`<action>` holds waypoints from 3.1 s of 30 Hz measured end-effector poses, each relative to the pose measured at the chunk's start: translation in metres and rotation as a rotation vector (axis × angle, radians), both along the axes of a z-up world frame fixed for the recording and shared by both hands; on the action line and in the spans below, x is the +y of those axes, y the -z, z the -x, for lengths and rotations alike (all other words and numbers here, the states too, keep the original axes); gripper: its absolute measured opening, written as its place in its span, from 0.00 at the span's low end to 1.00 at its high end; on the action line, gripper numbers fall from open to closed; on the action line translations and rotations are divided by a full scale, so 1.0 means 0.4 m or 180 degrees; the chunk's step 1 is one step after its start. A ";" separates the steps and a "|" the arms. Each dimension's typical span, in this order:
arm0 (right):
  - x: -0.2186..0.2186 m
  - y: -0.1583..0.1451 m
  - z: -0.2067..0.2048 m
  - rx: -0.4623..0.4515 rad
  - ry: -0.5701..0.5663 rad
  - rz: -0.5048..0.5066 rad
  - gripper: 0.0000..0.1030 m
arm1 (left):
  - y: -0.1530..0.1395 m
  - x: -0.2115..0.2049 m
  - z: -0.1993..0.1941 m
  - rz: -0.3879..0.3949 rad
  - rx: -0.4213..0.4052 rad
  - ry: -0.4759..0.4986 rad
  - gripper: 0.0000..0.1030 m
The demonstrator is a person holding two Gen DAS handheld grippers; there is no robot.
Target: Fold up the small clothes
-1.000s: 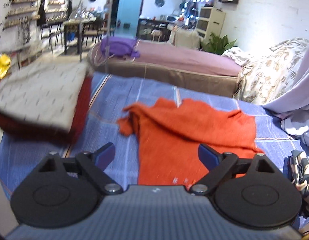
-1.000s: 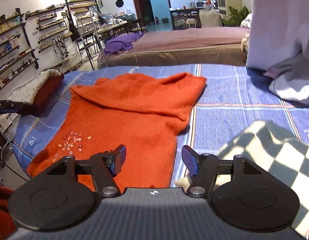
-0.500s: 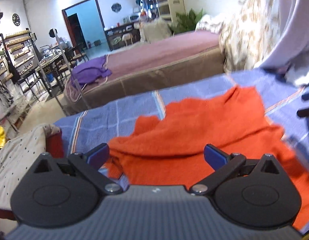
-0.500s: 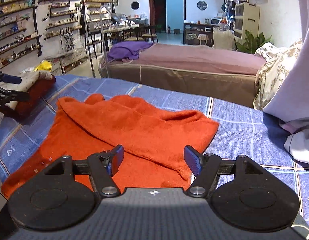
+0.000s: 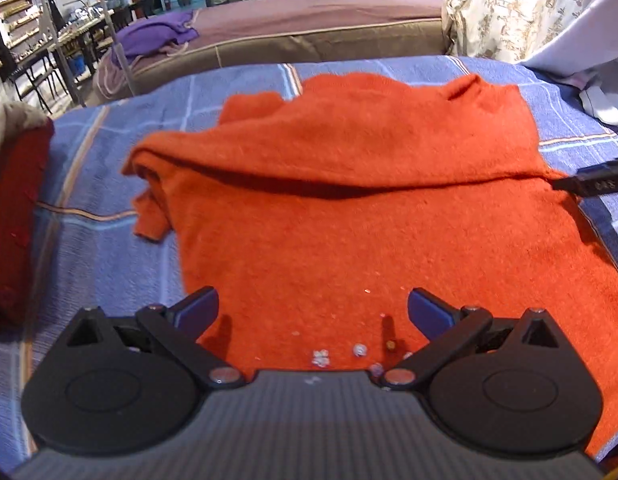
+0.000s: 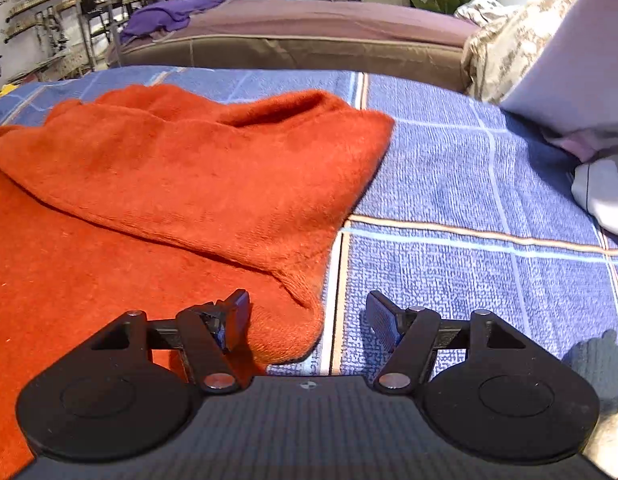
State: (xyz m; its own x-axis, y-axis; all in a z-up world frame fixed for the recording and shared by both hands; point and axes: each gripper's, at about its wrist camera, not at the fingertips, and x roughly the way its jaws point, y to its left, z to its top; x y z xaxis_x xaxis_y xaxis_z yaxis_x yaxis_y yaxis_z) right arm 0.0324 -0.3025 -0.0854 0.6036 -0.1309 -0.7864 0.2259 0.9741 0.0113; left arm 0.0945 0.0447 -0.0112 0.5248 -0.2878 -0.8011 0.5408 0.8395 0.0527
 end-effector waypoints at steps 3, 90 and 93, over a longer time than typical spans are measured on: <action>-0.020 0.014 -0.006 -0.0202 0.0149 -0.0200 0.91 | 0.025 -0.014 0.008 -0.0037 0.0070 0.0029 1.00; 0.115 0.005 0.210 -0.0195 -0.0002 -0.1285 1.00 | -0.235 0.290 -0.446 -0.0243 -0.0692 -0.1912 0.92; 0.115 0.005 0.211 -0.0191 -0.0008 -0.1290 1.00 | -0.244 0.195 -0.415 -0.0330 -0.0872 -0.1602 1.00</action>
